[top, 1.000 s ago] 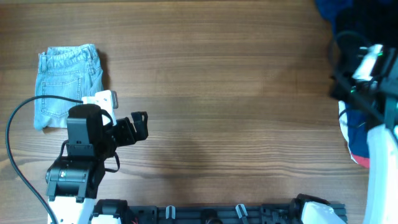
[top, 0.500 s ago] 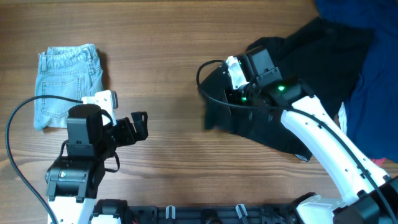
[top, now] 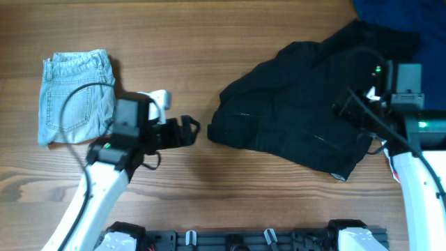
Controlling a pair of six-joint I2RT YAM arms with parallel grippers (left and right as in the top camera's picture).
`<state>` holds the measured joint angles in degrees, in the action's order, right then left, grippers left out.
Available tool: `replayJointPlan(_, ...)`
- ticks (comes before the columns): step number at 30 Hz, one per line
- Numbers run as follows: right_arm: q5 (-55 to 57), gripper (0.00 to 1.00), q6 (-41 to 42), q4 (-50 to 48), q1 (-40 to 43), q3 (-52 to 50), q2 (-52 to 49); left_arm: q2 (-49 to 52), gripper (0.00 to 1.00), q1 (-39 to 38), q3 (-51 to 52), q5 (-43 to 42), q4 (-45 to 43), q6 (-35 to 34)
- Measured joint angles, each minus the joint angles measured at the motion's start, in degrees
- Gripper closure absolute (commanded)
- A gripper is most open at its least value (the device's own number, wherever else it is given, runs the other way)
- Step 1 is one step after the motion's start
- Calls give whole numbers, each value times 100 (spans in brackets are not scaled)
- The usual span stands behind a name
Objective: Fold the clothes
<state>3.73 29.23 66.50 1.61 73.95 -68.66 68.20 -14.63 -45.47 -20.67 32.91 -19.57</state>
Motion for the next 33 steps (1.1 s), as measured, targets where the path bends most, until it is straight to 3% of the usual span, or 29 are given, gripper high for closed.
replayJointPlan(5,44,20,31,299,511,0,-4,1897,25,-898,-50,103,-1403,-28)
replayJointPlan(6,44,20,24,297,511,2,-7,2155,38,-1012,-52,109,-1574,-31)
replayJointPlan(7,44,21,9,319,511,2,-7,2463,74,-1145,-52,127,-1832,-46)
replayJointPlan(8,44,20,7,326,511,2,-7,2691,96,-1233,-57,146,-1963,-48)
replayJointPlan(13,44,20,-13,396,511,2,-7,2715,96,-850,-127,898,-2039,-50)
replayJointPlan(14,44,20,-15,404,511,2,-7,2557,78,-479,-280,1034,-1941,-52)
replayJointPlan(15,44,20,-42,407,511,2,-7,2343,27,17,-568,1152,-1882,-52)
replayJointPlan(16,44,20,-61,404,514,2,-7,2197,11,385,-835,1215,-1851,-52)
replayJointPlan(17,44,20,-90,411,516,2,-7,2074,0,710,-1097,1274,-1786,-55)
replayJointPlan(20,44,20,-140,433,516,2,-7,1720,0,1574,-1676,1384,-861,-72)
replayJointPlan(23,44,20,-144,424,520,2,-7,1781,0,1349,-1580,807,1032,-74)
replayJointPlan(27,44,20,-142,420,520,2,-11,1788,0,15,-1558,577,1818,-70)
replayJointPlan(33,44,20,-144,417,520,2,-11,1921,2,-2450,-1554,1801,1464,98)
